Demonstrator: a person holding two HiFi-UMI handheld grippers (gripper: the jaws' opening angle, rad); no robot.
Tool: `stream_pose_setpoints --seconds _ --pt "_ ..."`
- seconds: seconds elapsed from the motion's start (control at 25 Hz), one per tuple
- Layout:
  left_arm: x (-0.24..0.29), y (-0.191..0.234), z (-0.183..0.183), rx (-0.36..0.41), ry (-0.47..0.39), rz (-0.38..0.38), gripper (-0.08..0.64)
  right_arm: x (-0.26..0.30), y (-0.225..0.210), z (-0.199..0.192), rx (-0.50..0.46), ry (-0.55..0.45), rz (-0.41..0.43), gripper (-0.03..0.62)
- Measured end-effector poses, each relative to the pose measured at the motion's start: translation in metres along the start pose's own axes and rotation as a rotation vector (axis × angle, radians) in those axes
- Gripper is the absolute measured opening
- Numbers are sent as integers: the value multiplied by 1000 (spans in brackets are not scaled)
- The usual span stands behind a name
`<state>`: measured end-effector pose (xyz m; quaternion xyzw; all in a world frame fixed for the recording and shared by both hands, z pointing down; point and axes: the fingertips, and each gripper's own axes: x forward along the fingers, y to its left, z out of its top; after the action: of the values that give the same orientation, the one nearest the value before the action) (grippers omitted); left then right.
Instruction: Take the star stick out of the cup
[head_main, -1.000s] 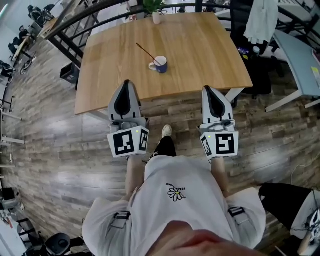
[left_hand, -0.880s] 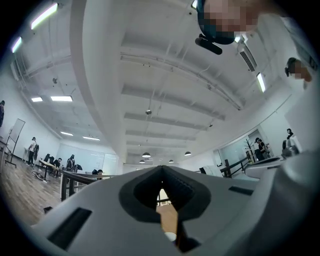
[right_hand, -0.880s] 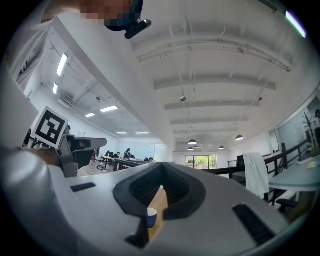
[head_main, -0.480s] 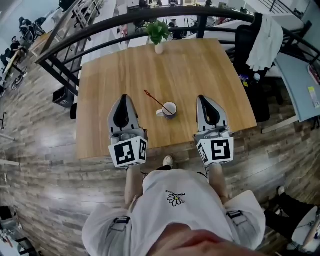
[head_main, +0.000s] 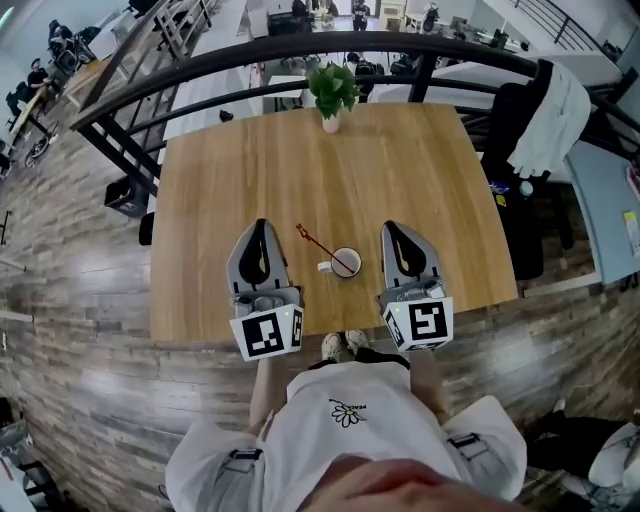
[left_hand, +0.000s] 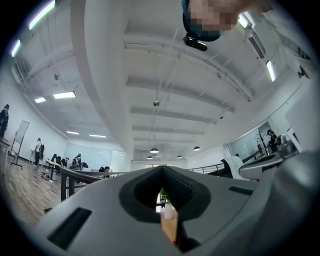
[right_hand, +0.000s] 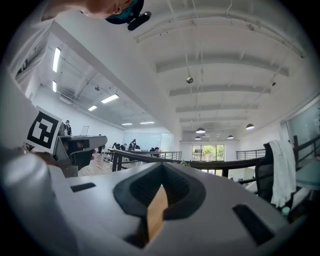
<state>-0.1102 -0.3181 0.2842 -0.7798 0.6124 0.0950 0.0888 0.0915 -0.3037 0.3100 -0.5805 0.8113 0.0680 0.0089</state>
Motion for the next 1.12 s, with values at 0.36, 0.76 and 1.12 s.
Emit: stream_pose_setpoints --seconds 0.36,0.76,1.12 --pt "10 4 0 19 13 65 15 19 -5 1 29 -14 88 9" --pt "16 8 7 44 -16 82 15 24 -8 0 89 -10 145 11" --pt "12 20 -1 47 -9 102 15 56 29 -31 129 122 404 175"
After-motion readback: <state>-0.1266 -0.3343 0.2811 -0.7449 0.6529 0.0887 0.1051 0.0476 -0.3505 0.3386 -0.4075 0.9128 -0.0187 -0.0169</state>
